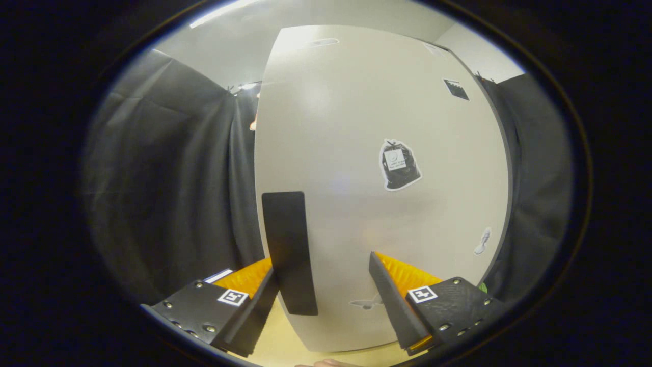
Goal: Open the shoe cabinet door, grab the shoes and put them into the shoe cabinet, then close the shoe cabinet door.
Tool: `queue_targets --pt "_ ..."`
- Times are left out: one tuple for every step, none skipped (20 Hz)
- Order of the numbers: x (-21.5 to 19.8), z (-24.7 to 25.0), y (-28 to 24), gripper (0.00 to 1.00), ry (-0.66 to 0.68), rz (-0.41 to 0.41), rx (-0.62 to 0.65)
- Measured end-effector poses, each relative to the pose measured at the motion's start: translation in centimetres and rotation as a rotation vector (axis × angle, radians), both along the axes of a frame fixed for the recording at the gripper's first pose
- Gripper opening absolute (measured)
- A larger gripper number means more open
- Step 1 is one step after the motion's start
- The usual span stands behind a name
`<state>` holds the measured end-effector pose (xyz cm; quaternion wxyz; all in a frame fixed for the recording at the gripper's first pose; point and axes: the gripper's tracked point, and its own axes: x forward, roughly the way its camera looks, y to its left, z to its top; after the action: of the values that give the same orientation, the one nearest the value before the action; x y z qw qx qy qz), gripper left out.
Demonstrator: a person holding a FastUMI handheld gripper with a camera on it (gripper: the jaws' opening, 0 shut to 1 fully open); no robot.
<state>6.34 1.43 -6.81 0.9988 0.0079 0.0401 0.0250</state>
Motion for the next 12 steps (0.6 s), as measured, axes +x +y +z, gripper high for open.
queue_targets --pt "0.3 0.1 0.0 0.98 -0.002 -0.009 -0.001" --pt "0.5 0.2 0.0 0.98 -0.006 -0.017 -0.002" --pt "0.5 0.0 0.0 0.98 -0.008 -0.024 -0.003" --pt "0.5 -0.1 0.1 0.98 -0.01 -0.029 -0.004" --pt "0.5 -0.1 0.1 0.98 -0.012 -0.034 -0.006" --pt "0.6 -0.2 0.2 0.98 -0.014 -0.039 -0.008" --pt "0.7 -0.2 0.2 0.98 -0.015 -0.044 -0.008" --pt "0.9 -0.2 0.2 0.98 -0.016 -0.049 -0.01" --pt "1.0 -0.2 0.2 0.98 -0.017 -0.054 -0.012" --pt "1.1 -0.3 0.2 0.98 -0.017 -0.058 -0.014" --pt "1.2 -0.4 0.2 0.98 -0.018 -0.062 -0.015" --pt "1.3 -0.4 0.2 0.98 -0.017 -0.067 -0.015"
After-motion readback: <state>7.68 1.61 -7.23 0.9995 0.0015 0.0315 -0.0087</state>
